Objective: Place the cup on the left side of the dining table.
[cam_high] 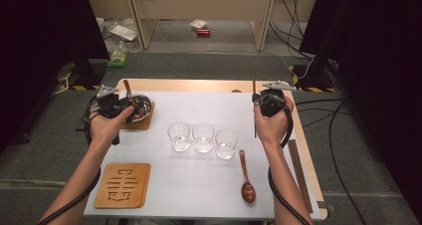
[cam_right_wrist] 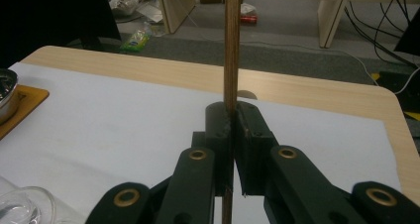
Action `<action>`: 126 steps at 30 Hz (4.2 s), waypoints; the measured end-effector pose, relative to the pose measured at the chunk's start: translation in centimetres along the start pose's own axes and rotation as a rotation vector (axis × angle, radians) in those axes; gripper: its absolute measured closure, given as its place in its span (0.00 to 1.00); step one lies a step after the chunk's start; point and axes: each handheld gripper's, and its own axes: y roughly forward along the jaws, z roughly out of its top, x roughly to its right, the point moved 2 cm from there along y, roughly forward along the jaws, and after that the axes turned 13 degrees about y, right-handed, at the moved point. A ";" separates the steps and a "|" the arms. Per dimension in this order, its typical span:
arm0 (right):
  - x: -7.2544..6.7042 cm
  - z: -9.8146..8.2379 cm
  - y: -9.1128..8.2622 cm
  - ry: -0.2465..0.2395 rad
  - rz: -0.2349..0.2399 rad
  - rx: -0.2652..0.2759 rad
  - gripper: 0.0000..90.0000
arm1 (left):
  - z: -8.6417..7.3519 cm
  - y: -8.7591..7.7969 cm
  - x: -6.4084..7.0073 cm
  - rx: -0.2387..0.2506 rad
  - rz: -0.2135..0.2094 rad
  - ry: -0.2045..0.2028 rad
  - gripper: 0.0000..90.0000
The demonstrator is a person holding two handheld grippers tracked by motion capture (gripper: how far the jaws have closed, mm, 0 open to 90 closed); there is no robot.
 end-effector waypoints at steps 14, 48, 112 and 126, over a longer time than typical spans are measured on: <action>-1.2 0.5 0.8 -0.012 0.035 0.035 0.95 | 1.1 0.6 0.6 0.029 -0.001 0.010 0.38; -5.7 1.3 2.2 -0.049 0.140 0.077 0.95 | 4.2 1.9 3.7 0.091 -0.073 0.024 0.39; -13.1 -0.1 4.4 -0.148 0.275 0.083 0.95 | 10.2 7.0 12.0 0.182 -0.297 0.034 0.64; -13.1 0.0 4.4 -0.146 0.281 0.096 0.95 | 10.5 8.2 13.5 0.201 -0.335 0.022 0.86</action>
